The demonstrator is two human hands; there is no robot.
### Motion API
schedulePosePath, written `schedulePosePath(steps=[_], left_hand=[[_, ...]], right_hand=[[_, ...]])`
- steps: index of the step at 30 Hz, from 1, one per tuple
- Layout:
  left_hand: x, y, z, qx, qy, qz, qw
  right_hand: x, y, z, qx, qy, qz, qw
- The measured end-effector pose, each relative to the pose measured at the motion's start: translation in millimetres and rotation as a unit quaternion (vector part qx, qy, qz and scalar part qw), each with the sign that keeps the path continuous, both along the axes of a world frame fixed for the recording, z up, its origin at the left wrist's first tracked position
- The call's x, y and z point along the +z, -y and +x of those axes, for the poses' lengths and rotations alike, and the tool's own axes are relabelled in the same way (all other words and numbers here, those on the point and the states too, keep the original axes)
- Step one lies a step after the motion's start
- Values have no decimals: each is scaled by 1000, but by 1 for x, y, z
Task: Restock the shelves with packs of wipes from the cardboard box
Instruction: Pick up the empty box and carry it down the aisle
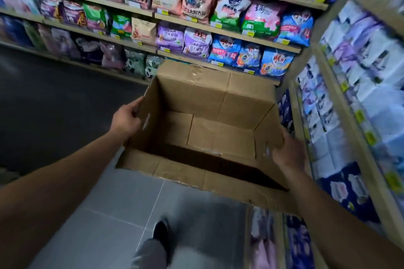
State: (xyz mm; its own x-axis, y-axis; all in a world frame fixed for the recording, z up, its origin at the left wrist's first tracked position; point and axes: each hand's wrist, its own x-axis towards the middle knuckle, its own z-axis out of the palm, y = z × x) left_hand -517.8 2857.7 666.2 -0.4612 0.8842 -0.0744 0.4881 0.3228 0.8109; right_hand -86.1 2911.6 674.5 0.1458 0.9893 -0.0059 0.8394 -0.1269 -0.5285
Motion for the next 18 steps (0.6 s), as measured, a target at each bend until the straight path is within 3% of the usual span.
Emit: schedulePosePath(steps=[8,18], left_hand=[[-31,-209,-26,-29,-6,-9,1000],[-31,-404,-23,-53,3,-37,998]], right_hand=[[-33,-187,-30,-31,-3,-15,999],[-47,-370,-23,-32,-12,7,999]])
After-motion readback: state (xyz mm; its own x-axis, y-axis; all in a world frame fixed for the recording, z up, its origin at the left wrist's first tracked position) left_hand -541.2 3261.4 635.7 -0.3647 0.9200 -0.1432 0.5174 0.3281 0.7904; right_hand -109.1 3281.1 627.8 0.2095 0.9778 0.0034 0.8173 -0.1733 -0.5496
